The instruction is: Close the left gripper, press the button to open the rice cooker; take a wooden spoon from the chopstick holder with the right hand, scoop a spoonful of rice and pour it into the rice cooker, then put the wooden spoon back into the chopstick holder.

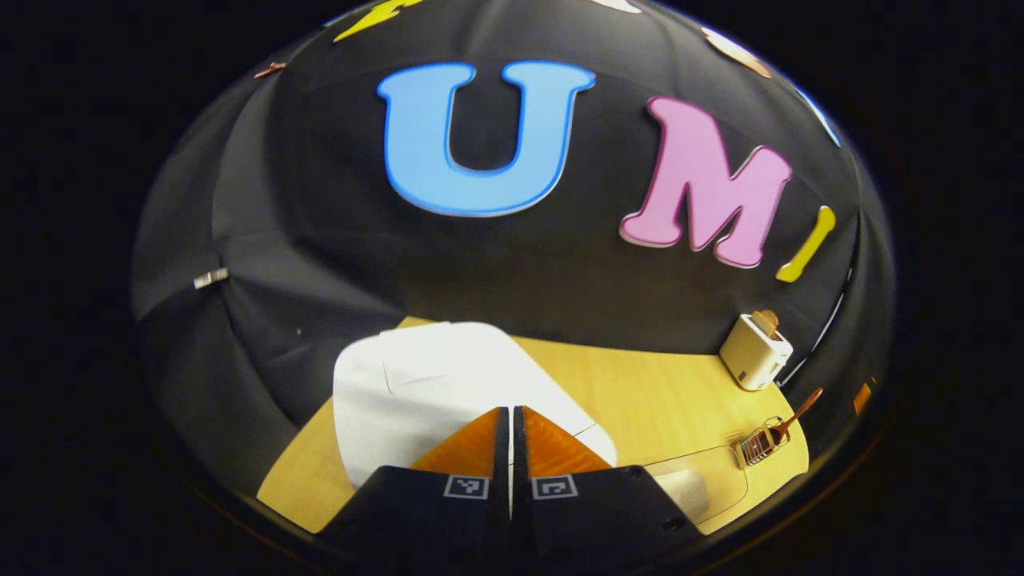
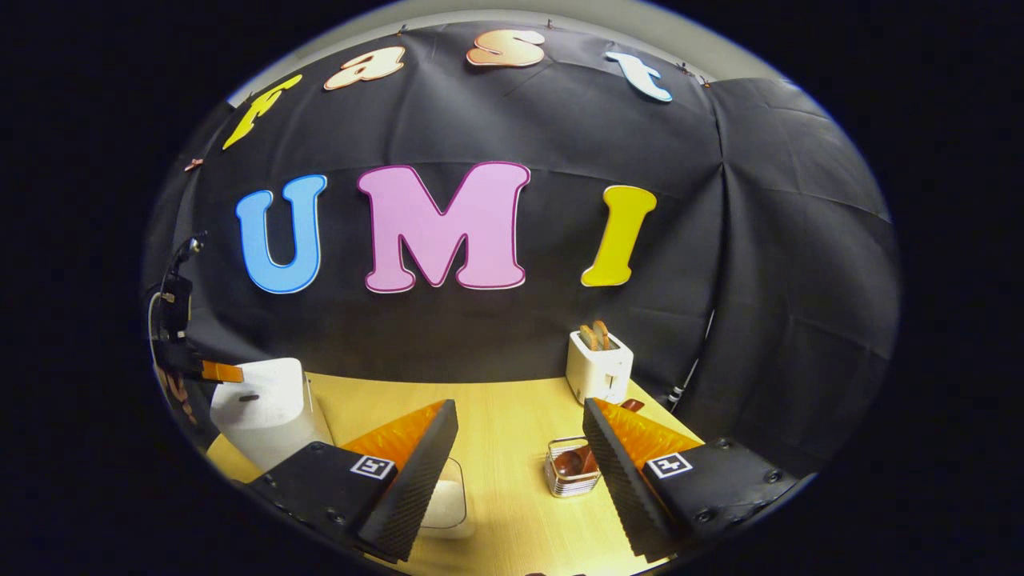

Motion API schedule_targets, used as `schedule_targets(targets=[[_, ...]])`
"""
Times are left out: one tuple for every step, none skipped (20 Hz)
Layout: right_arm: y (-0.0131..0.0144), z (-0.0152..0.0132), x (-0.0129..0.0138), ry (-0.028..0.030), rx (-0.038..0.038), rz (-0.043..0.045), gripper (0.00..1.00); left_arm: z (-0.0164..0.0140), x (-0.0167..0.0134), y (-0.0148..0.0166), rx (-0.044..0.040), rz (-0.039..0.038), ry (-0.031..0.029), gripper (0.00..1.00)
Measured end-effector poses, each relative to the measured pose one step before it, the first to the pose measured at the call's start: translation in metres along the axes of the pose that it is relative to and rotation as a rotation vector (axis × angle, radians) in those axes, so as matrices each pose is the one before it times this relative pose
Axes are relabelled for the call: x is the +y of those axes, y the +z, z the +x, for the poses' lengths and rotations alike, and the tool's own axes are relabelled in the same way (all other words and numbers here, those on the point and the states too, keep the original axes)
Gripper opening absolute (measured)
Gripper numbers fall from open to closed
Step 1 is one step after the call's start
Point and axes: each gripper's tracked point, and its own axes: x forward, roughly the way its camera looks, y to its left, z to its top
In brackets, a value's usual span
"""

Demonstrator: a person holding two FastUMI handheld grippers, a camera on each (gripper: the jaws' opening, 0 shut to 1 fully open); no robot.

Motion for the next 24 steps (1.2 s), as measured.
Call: schedule_targets(targets=[[-0.00195, -0.00107, -0.00414, -0.00965, 0.00617, 0.00192, 0.98, 0.00737, 0.00597, -0.00637, 0.02359, -0.01191, 0.00635, 0.05], [-0.00144, -0.00053, -0.00385, -0.01019, 0.00634, 0.00355, 0.98, 0.00524, 0.00544, -0.00798, 0.03018, -0.0106, 0.00405, 0.05], [-0.00254, -0.00138, -0.0033, -0.00858, 0.00601, 0.00479, 0.98, 0.00331, 0.00075, -0.00559, 0.02406, -0.00894, -0.0042, 0.05], [-0.00075, -0.00089, -0.00294, -0.00785, 0.00354, 0.00434, 0.98, -0.00002, -0.00128, -0.00299, 0.01051, -0.00239, 0.00051, 0.05], [-0.00069, -0.00089, -0.00285, -0.0082, 0.0003, 0.00105, 0.98, 0.00026, -0.00029, 0.00224, -0.01114, 0.00857, -0.00008, 0.05], [-0.00087, -0.00042, -0.00185, -0.00642, 0.00043, -0.00055, 0.98, 0.0021, 0.00181, -0.00205, 0.00506, 0.00644, 0.00352, 0.06], [-0.00092, -0.00024, -0.00025, -0.00133, 0.00324, 0.00064, 0.98, -0.00066, -0.00045, -0.00361, 0.01324, -0.01006, 0.0043, 0.05], [-0.00094, -0.0005, 0.00003, 0.00157, 0.00161, 0.00241, 0.98, -0.00108, -0.00075, -0.00079, 0.00253, -0.00885, 0.00234, 0.06], [-0.00108, -0.00019, 0.00127, 0.00151, 0.00233, 0.00098, 0.98, 0.00067, -0.00001, -0.00031, 0.00732, -0.00444, 0.00198, 0.06], [-0.00102, -0.00109, 0.00061, 0.00072, 0.00232, -0.00101, 0.98, -0.0004, 0.00017, -0.00206, 0.00285, -0.00041, 0.004, 0.06], [-0.00018, -0.00062, 0.00065, 0.0011, 0.00147, -0.00183, 0.98, 0.00164, -0.00035, 0.00051, 0.00208, 0.00522, 0.00513, 0.06], [-0.00118, -0.00214, 0.00066, 0.00174, 0.00111, -0.00035, 0.98, 0.00054, 0.00101, -0.00601, 0.0344, 0.00048, 0.00848, 0.06], [-0.00107, -0.00155, 0.00023, 0.00198, 0.00207, 0.00111, 0.98, 0.00009, 0.00071, 0.00343, -0.01746, 0.00322, 0.00295, 0.04], [-0.00163, -0.00252, 0.00037, -0.00017, 0.00314, 0.00114, 0.98, -0.00057, 0.00007, -0.00396, 0.01551, 0.00501, 0.00103, 0.06], [-0.00106, -0.00193, -0.00045, -0.00148, 0.00353, 0.00178, 0.98, 0.00034, 0.00003, 0.00342, -0.0049, -0.00335, -0.00358, 0.06], [-0.00141, -0.002, -0.00031, -0.00285, 0.00202, 0.00333, 0.98, -0.00022, -0.00046, -0.0007, 0.00009, -0.01032, -0.00423, 0.06], [-0.00021, -0.00272, -0.00137, -0.00357, 0.00016, 0.00451, 0.98, 0.00014, -0.00103, 0.00267, -0.00735, 0.00181, -0.00809, 0.06], [0.00032, -0.00382, 0.0001, -0.00387, 0.00003, 0.00256, 0.98, -0.00203, 0.00068, 0.00022, -0.00833, 0.01256, -0.00938, 0.06], [0.00131, -0.003, -0.00106, -0.00581, -0.00176, -0.00086, 0.98, -0.004, -0.00165, 0.00483, -0.02262, 0.01636, -0.00954, 0.06], [0.00022, -0.00255, -0.00203, -0.00719, -0.00196, -0.00206, 0.98, -0.00661, -0.00027, 0.01314, -0.05288, 0.01501, -0.00663, 0.06], [0.00035, -0.00311, -0.00169, -0.00794, -0.00284, -0.00186, 0.98, -0.00589, -0.0005, 0.01408, -0.05229, 0.01046, 0.00019, 0.06], [0.00204, -0.00328, -0.00133, -0.00898, -0.00432, -0.00076, 0.98, -0.00709, 0.00224, 0.01811, -0.06475, 0.01538, 0.0037, 0.06], [0.00171, -0.00239, -0.00174, -0.00846, -0.00361, -0.00033, 0.98, -0.00807, 0.00084, 0.02244, -0.06405, 0.01343, 0.00372, 0.06], [0.00097, -0.00268, -0.00139, -0.00928, -0.00384, -0.00019, 0.98, -0.0088, 0.00143, 0.01753, -0.04546, 0.00482, -0.00065, 0.06]])
